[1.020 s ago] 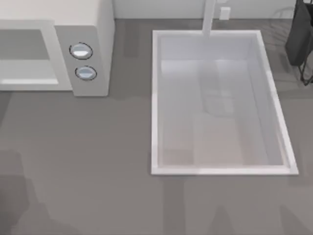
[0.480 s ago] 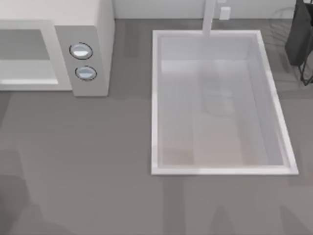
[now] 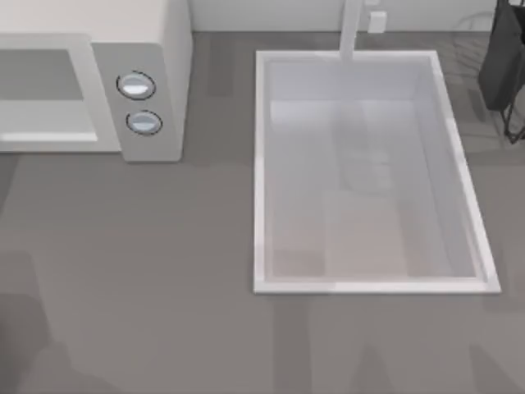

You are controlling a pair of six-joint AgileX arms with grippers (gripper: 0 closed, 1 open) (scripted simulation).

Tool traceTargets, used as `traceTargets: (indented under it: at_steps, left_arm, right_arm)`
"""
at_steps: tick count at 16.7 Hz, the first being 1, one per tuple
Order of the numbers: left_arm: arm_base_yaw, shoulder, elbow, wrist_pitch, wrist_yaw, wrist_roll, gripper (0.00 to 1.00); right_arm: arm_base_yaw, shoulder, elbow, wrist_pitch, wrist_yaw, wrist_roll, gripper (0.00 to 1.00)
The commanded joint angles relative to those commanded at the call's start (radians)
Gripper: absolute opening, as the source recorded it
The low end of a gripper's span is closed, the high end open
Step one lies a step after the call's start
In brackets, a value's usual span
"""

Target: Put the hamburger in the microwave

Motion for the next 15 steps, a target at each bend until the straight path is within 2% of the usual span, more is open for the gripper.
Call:
traceTargets:
  at_steps: [5, 13, 14, 15]
  left_arm:
    - [0.000, 0.000, 0.000, 0.000, 0.000, 0.000, 0.02]
    - [0.000, 0.000, 0.000, 0.000, 0.000, 0.000, 0.00]
    - [0.001, -0.072, 0.034, -0.078, 0.015, 0.001, 0.00]
    - [0.001, -0.074, 0.037, -0.081, 0.015, 0.001, 0.00]
  right_arm:
    - [0.000, 0.000, 0.000, 0.000, 0.000, 0.000, 1.00]
    - [0.000, 0.000, 0.000, 0.000, 0.000, 0.000, 1.00]
    - [0.000, 0.000, 0.000, 0.000, 0.000, 0.000, 1.00]
    - [0.000, 0.000, 0.000, 0.000, 0.000, 0.000, 1.00]
